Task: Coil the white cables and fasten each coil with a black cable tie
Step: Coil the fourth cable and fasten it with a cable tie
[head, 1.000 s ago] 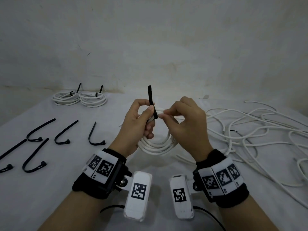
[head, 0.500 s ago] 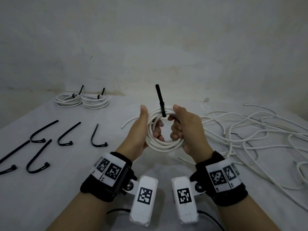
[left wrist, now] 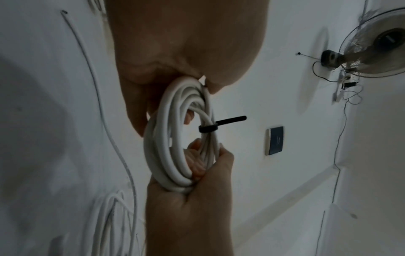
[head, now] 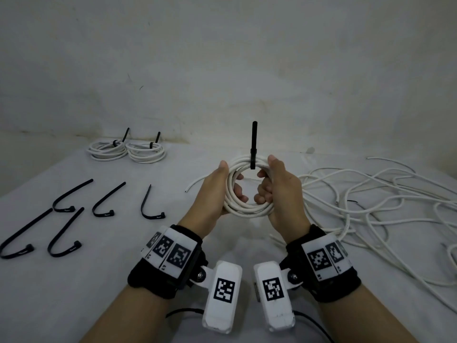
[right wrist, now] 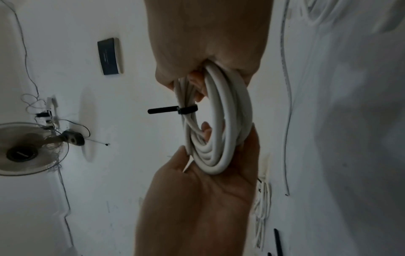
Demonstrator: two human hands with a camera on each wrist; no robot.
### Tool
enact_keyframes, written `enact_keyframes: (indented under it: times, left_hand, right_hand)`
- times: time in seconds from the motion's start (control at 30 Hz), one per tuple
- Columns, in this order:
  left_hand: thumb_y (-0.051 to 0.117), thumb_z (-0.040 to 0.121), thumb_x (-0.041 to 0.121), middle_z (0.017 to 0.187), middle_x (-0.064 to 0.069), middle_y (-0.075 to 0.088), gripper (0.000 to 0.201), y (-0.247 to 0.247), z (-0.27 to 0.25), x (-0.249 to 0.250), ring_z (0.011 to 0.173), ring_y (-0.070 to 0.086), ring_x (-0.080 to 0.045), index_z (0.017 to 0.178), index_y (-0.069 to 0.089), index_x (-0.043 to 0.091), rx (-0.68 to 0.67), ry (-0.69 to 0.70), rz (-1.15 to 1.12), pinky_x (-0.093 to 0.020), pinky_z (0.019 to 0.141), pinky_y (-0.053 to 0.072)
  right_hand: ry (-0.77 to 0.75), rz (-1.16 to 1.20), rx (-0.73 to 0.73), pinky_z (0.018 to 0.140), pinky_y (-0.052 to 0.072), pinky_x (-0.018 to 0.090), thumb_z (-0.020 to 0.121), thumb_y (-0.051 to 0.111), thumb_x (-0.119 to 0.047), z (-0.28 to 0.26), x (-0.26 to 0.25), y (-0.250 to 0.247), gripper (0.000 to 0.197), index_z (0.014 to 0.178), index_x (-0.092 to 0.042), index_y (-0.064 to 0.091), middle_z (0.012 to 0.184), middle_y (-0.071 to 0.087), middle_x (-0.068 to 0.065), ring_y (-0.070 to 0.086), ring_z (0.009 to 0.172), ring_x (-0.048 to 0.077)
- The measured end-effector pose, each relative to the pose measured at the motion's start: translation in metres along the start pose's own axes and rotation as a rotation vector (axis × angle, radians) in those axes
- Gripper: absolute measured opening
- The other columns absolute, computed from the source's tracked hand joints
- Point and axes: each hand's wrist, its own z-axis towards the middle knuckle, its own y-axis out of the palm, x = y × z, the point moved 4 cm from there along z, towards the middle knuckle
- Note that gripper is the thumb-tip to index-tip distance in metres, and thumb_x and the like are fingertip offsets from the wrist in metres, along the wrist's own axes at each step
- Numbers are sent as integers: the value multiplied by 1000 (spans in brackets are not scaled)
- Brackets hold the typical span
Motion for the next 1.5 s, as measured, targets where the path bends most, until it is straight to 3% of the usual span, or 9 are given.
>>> enact_keyframes:
  times: [0.17,0.3,0.5,0.63,0.93,1.1,1.27,1.37,1.5]
  left_hand:
    - [26,103,39,58,0,51,48,-10,11,5,48,52,-11,80,59,13,61,-36,54,-26,61,46]
    - [26,103,38,57,-1,50,48,-31,38,15,47,52,-12,79,57,10,98,-59,42,-25,58,47]
    - [25,103,39,64,-4,47,47,-85,106,32,49,51,-13,79,53,10,209,-152,107,-28,57,46]
    - [23,104,37,53,-7,51,51,-125,152,29,39,52,-14,71,50,8,321,-205,212,-29,56,43]
    - [18,102,43,67,-11,46,60,-140,223,0,55,44,-22,66,47,4,391,-302,322,-27,55,35]
    - [27,101,46,124,-27,54,64,-147,245,3,104,55,-33,129,47,-8,399,-212,637,-35,81,44]
    - [67,30,81,133,-18,51,131,-150,253,6,118,52,-34,133,41,5,201,-226,1237,-44,100,41]
    - [82,60,55,119,-20,54,78,-147,244,7,102,52,-29,110,53,3,110,-212,1422,-34,83,39]
    - [79,69,47,120,-18,57,79,-149,250,0,107,56,-33,124,48,0,109,-173,1463,-38,84,43]
  right_hand:
    - [-37,-199,-69,53,48,26,100,31,-48,17,16,-6,58,78,-7,67,53,56,2,55,49,15]
    - [-104,-392,-77,70,51,24,102,39,-29,37,25,-21,39,81,-15,69,78,70,2,65,74,9]
    - [-173,-1062,-323,78,26,-6,90,60,-12,47,59,-33,19,106,-21,66,114,61,-2,53,105,6]
    - [-90,-1229,-446,93,17,3,93,58,-18,48,69,-34,33,126,-17,59,138,48,-1,41,130,12]
    - [-107,-1257,-485,95,14,3,94,58,-20,47,70,-31,35,129,-20,56,143,44,-2,36,134,11]
    - [-111,-1232,-480,97,16,4,93,58,-21,46,71,-32,35,128,-20,57,142,45,-2,37,133,10]
    - [-122,-1210,-460,94,17,4,92,60,-19,46,71,-31,32,123,-19,60,138,48,0,39,131,10]
    - [-122,-1198,-455,93,18,4,91,61,-18,46,71,-31,31,122,-19,61,137,49,0,40,130,9]
    - [-125,-1180,-449,93,18,3,91,61,-17,46,71,-30,30,121,-19,62,136,50,-1,40,130,9]
